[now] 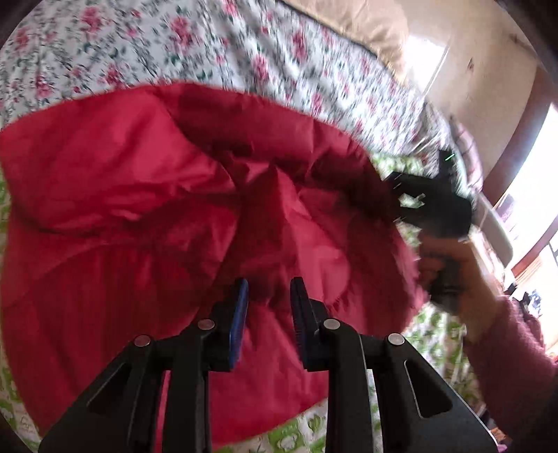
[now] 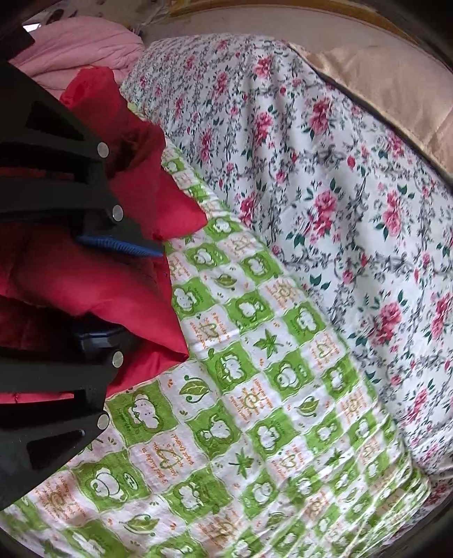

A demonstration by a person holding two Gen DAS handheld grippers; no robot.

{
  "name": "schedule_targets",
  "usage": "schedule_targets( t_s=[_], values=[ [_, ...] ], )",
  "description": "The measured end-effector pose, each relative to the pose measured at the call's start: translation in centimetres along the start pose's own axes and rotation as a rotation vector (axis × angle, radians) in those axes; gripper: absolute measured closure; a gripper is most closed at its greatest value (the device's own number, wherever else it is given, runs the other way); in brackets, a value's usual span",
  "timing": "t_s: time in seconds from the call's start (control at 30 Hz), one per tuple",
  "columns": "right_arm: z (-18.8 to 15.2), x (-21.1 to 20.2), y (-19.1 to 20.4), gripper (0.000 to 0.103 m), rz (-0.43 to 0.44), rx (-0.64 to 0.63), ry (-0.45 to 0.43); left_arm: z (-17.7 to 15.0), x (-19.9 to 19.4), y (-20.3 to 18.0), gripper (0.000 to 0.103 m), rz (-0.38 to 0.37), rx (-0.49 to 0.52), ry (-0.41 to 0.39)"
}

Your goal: Fold large clothes

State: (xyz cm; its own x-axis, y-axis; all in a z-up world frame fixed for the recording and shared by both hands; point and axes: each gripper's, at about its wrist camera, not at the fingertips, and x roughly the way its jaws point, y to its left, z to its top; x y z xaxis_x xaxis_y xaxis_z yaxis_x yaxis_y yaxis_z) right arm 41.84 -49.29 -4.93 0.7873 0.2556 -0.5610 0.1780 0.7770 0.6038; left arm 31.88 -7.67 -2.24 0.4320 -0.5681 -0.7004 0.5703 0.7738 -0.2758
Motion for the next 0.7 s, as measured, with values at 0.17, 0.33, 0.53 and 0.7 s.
schedule_targets(
  t_s=[0.17, 0.33, 0.53, 0.7],
  values=[
    [0.2, -3.4, 0.9, 0.052, 0.054, 0.0, -0.01, 0.6, 2.3, 0.6, 0.081, 0.019, -0.042, 0.021],
    [-0.9, -7.7, 2.4, 0.046, 0.111, -0.081, -0.084, 0.8, 3.0, 1.1, 0.081, 0.028, -0.068, 0.023],
    [-4.9, -6.1, 8.1, 0.046, 0.094, -0.414, 0.034, 1.0, 2.2, 1.3, 0.081, 0.097, -0.039, 0.013],
    [-7.7, -1.8, 10.5, 0.049, 0.058, -0.594, 0.166, 1.1, 2.4, 3.1, 0.089, 0.171, -0.045, 0.039]
  ],
)
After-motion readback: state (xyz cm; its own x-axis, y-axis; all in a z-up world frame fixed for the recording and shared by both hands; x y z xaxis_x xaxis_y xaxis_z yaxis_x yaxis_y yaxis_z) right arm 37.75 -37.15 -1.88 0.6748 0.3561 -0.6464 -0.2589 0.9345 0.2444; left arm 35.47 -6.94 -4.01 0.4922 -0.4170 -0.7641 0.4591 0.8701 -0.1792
